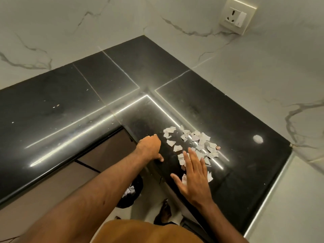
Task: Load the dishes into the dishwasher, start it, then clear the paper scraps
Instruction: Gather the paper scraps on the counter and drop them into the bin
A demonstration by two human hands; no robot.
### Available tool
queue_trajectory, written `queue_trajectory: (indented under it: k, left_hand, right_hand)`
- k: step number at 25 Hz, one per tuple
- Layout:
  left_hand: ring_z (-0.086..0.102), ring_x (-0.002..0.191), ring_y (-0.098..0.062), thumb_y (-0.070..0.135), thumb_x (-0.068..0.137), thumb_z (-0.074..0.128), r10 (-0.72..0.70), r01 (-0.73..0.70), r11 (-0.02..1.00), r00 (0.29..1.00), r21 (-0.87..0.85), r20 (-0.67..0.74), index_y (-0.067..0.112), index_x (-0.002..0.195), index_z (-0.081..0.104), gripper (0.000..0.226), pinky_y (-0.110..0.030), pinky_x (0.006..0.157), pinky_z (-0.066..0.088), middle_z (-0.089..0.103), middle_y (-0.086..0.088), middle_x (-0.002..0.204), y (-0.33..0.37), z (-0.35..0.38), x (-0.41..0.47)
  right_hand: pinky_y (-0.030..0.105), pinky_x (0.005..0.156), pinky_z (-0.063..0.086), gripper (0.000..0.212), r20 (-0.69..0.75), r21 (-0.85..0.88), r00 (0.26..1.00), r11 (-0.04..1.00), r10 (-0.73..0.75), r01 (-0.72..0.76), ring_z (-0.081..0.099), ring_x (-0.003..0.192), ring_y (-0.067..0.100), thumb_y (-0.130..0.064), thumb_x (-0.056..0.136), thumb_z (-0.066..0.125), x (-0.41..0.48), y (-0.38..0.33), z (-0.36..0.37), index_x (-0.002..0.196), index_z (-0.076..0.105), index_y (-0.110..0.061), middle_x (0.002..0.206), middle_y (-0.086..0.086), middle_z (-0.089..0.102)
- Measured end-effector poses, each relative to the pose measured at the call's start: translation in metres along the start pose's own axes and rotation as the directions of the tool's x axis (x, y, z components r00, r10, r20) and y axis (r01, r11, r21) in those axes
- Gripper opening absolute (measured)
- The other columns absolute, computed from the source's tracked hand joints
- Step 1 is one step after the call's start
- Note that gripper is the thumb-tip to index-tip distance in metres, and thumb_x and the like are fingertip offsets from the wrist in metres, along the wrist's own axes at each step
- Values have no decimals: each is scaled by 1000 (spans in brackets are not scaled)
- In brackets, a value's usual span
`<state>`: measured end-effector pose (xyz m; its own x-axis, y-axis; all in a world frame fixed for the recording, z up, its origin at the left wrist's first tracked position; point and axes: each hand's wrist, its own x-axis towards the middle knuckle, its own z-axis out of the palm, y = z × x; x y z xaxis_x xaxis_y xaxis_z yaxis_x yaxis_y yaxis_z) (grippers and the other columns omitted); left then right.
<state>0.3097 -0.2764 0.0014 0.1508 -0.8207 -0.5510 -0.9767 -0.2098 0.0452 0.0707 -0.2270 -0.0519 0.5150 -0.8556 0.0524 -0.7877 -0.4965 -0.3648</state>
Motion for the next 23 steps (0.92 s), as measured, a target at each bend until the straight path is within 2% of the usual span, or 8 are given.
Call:
queue_trajectory:
  k: [2, 5, 10, 13, 15, 17, 20, 23]
  left_hand:
    - [59, 125, -34, 63, 71, 84, 21, -25, 993, 999, 112, 30, 1, 147, 46, 105, -46, 96, 56, 56, -14, 139, 10, -6, 6]
    - [67, 107, -27, 67, 66, 86, 36, -47, 980, 997, 192, 61, 8, 123, 66, 84, -46, 87, 61, 65, -5, 117, 15, -12, 11]
    - [67, 105, -26, 65, 65, 87, 33, -51, 974, 996, 221, 84, 10, 119, 62, 81, -46, 86, 61, 62, -3, 103, 20, -22, 14]
    - [68, 102, -25, 64, 65, 88, 11, -32, 976, 995, 216, 96, 10, 116, 64, 78, -45, 84, 62, 58, -1, 95, 21, -21, 14]
    - [68, 102, -25, 64, 64, 88, 8, -29, 978, 995, 207, 101, 10, 119, 64, 80, -45, 84, 62, 64, -2, 104, 21, -18, 16]
    - [67, 102, -24, 64, 65, 87, 13, -33, 979, 995, 201, 103, 11, 122, 64, 81, -45, 84, 62, 66, -4, 112, 21, -18, 18]
    - [68, 101, -24, 62, 68, 87, 22, -52, 974, 990, 222, 136, 11, 120, 63, 76, -42, 83, 61, 67, -3, 109, 24, -26, 18]
    - [68, 101, -24, 63, 69, 85, 42, -85, 962, 985, 261, 165, 11, 119, 63, 76, -41, 82, 59, 67, -3, 107, 27, -32, 20]
  right_hand:
    - [54, 130, -1, 100, 3, -45, 994, 993, 108, -108, -6, 162, 22, -74, 94, 53, -19, 18, 1, 168, 7, -24, 175, 4, -6]
    - [58, 129, 4, 88, 26, -50, 986, 985, 167, -165, -9, 161, 23, -69, 100, 45, -13, 35, 5, 168, 5, -30, 175, 3, -12]
    - [55, 130, 5, 72, 62, -17, 976, 978, 207, -206, -18, 159, 16, -60, 108, 30, 47, 46, 8, 166, -5, -35, 173, -5, -20]
    - [52, 130, 0, 70, 109, 80, 989, 991, 97, -106, -16, 159, 8, -62, 109, 29, 70, 46, 1, 166, -5, -38, 174, -11, -13]
    - [47, 130, -6, 70, 78, 162, 997, 986, 30, -42, -9, 159, 4, -61, 108, 34, 76, 49, -12, 166, 0, -41, 174, -14, -5]
    - [45, 130, -4, 67, 1, 237, 993, 965, 116, -113, -2, 159, 4, -61, 109, 34, 80, 68, -25, 166, 6, -39, 174, -14, 4]
    - [52, 131, 9, 68, -44, 271, 956, 924, 291, -269, 5, 160, 9, -64, 108, 23, 92, 107, -28, 166, 12, -30, 173, -6, 13]
    - [51, 131, 11, 72, -29, 203, 952, 934, 304, -293, 7, 160, 12, -68, 107, 16, 109, 119, -19, 166, 12, -26, 173, -1, 16]
